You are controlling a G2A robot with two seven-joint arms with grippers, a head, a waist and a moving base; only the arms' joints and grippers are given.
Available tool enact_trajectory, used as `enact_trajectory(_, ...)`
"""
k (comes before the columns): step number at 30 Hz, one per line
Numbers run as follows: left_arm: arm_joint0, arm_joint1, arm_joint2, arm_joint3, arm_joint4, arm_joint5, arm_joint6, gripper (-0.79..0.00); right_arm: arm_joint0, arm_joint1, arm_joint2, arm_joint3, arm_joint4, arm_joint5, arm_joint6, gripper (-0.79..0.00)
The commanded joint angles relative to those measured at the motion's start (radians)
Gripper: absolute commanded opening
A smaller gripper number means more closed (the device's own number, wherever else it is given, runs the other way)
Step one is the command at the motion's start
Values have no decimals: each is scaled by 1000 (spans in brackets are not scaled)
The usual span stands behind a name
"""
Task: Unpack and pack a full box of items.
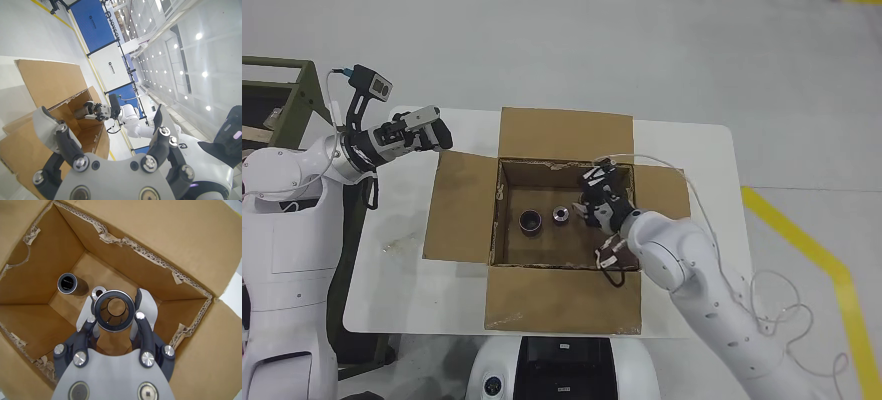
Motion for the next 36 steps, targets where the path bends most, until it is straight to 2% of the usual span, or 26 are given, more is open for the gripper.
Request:
enact_trajectory(1,0,0,0,0,0,0,0,0,3,-2,-4,15,3,3,-1,-785)
enact_trajectory(30,0,0,0,0,0,0,0,0,87,-45,-53,227,77,34,2,-785)
enact_trajectory(32,0,0,0,0,0,0,0,0,91,-48,-58,236,80,35,2,-736)
enact_trajectory(36,0,0,0,0,0,0,0,0,102,-54,-70,254,86,32,11,-563)
